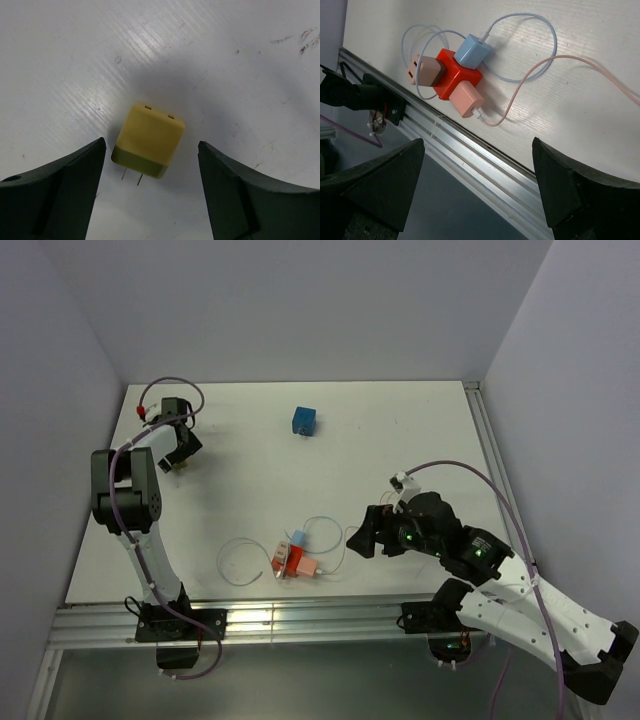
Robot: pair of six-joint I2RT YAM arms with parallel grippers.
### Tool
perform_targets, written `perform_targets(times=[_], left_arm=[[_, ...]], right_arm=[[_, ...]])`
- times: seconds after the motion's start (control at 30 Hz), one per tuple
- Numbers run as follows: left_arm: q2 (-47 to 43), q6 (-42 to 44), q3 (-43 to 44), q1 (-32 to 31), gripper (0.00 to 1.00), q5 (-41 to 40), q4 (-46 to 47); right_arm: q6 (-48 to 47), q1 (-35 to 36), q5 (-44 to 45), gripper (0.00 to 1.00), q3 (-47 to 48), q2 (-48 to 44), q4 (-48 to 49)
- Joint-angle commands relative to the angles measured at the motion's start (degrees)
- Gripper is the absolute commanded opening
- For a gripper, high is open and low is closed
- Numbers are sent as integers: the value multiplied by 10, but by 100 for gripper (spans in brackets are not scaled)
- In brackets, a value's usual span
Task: Insert the plug
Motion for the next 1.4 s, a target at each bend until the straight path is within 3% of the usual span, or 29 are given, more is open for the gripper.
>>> perform_targets(times=[0.0,0.17,0.27,0.3,0.4,0.5,0.73,0.97,1.13,1.37], left_arm=[[16,17,25,0,78,1,-2],[23,22,21,1,70,15,4],[36,32,38,2,50,41,-7],[36,34,38,2,38,47,-5],[25,34,35,2,15,68,-3],[5,34,32,2,0,93,-10],[-126,31,-46,-21,0,161,11],[-323,45,-153,-176,0,295,75],[-490,48,-272,-246,0,387,151],[-637,61,-360,-328,0,405,223]], right_arm=[[5,-4,6,95,1,-13,-4],[10,-5,6,94,-2,-23,-6],[11,-5,6,94,1,-19,-11],[12,-4,6,94,1,-18,-12],[14,-4,8,94,0,-18,-9],[14,-4,14,94,-2,-12,-7],[15,-5,-2,94,-8,21,24],[0,-4,-26,94,19,73,41],[4,-8,-48,94,70,98,40],[28,-56,-144,90,124,142,66]])
